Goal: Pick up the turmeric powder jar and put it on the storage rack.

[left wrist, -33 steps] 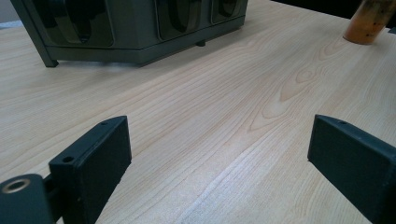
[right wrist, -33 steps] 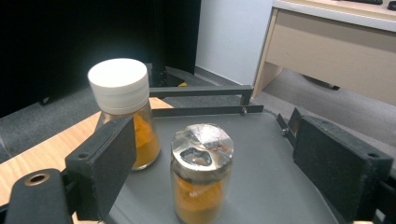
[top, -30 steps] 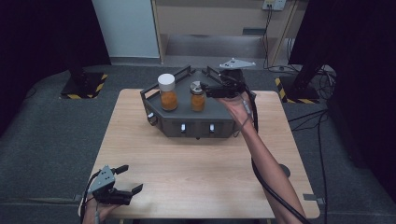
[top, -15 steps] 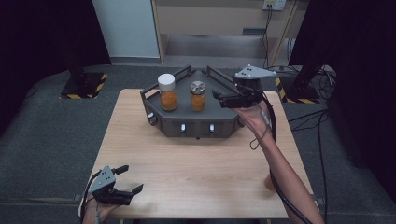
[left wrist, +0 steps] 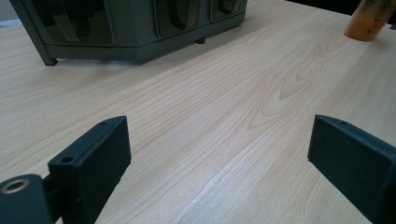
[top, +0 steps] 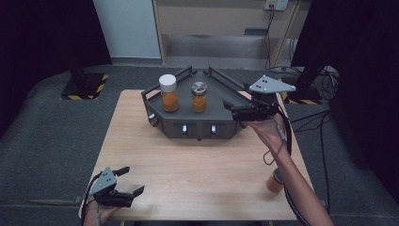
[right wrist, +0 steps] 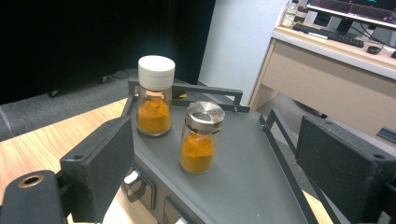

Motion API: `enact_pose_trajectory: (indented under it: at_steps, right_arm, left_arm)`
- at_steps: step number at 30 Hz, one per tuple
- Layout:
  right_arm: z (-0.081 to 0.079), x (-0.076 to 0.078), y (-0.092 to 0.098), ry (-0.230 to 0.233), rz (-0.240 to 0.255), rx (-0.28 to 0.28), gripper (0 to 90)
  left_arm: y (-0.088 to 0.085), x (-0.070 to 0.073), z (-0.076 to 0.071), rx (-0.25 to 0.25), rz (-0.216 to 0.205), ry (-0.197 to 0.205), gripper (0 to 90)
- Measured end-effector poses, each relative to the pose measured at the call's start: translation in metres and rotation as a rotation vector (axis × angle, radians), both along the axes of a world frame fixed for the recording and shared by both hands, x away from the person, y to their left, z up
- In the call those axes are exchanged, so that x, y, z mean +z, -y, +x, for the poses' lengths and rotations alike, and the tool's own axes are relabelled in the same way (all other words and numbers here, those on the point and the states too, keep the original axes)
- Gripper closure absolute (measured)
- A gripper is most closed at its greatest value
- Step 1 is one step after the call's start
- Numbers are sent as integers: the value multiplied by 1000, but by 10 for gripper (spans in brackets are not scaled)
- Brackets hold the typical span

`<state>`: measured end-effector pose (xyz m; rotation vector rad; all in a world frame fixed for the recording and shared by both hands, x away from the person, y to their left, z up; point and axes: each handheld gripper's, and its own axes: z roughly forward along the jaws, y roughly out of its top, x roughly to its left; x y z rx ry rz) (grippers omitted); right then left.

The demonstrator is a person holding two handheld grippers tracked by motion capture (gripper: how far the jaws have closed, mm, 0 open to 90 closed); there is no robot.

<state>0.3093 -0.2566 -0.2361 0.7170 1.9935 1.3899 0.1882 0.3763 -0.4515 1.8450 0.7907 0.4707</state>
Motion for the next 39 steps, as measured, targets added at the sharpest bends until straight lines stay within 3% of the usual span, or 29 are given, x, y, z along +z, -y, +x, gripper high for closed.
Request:
enact_pose_trajectory:
  at_steps: [14, 21, 39]
  right_arm:
    - [-37, -16, 35, -1, 7, -17, 114]
    - [-54, -31, 55, -11, 33, -42, 111]
    - [-85, -64, 93, -59, 79, -97, 104]
  left_arm:
    - [0, 0, 0, -2, 1, 0, 51]
    - [0, 0, -1, -4, -2, 3, 51]
    - [0, 0, -1, -3, -6, 6, 51]
